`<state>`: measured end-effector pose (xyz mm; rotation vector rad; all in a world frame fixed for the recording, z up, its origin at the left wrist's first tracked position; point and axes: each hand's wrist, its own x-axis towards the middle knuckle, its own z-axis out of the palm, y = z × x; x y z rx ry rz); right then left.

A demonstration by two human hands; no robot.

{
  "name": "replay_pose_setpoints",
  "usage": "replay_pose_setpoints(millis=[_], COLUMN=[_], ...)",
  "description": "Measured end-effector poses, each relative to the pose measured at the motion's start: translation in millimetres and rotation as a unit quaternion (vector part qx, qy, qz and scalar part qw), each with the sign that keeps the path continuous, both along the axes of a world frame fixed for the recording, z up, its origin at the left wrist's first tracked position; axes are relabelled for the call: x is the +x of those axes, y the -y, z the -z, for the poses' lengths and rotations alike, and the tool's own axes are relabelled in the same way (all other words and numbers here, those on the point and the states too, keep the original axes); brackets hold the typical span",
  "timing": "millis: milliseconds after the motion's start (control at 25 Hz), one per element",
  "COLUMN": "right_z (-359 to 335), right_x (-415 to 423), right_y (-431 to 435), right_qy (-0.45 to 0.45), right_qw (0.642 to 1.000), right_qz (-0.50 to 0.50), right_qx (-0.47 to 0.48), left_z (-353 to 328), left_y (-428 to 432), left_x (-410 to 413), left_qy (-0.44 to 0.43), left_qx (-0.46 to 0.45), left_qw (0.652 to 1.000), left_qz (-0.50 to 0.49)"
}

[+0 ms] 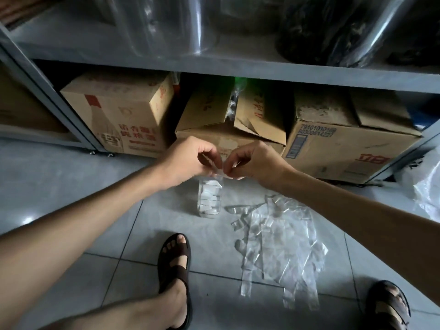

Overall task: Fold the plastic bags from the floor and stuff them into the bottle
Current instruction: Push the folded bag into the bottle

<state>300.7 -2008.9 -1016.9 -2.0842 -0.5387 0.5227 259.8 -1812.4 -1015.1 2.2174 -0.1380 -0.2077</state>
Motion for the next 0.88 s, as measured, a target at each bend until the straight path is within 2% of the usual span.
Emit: replay_pose_setpoints(millis=[120,240,360,520,680,800,880], right_z=[46,103,164,241,277,278,281], right_x=[23,45,62,67,78,90,94], right_y=[-27,-49,-61,-64,-74,-72,-73], right_qy=[0.007,0.019,0.087,0.142,0.203,0.32,0.333], right_qw=[0.997,0.996,0.991,0.974,0.959,0.916,0.89], right_qz=[-0.031,-0.045,-0.038,-0.07,-0.1,-0.143,-0.182], right_qx=[-0.064,-0.079,-0.09,-0.162,-0.171,-0.197,-0.252], left_z=[48,104,166,240,285,297,298], left_y=[-18,-35,-53,-69,-67,-62,-56], left_x=[11,25,35,40,52,59,62], left_qy=[-0.027,-0.042,-0.064,-0.151,-0.15,-0.131,-0.119], left_qx=[-0.02,-0.029,0.001,-0.002,0.041,0.065,0.077], left_qw=[0.999,0.998,0.99,0.96,0.96,0.964,0.967], left_qz=[-0.01,-0.048,-0.127,-0.236,-0.232,-0.222,-0.213])
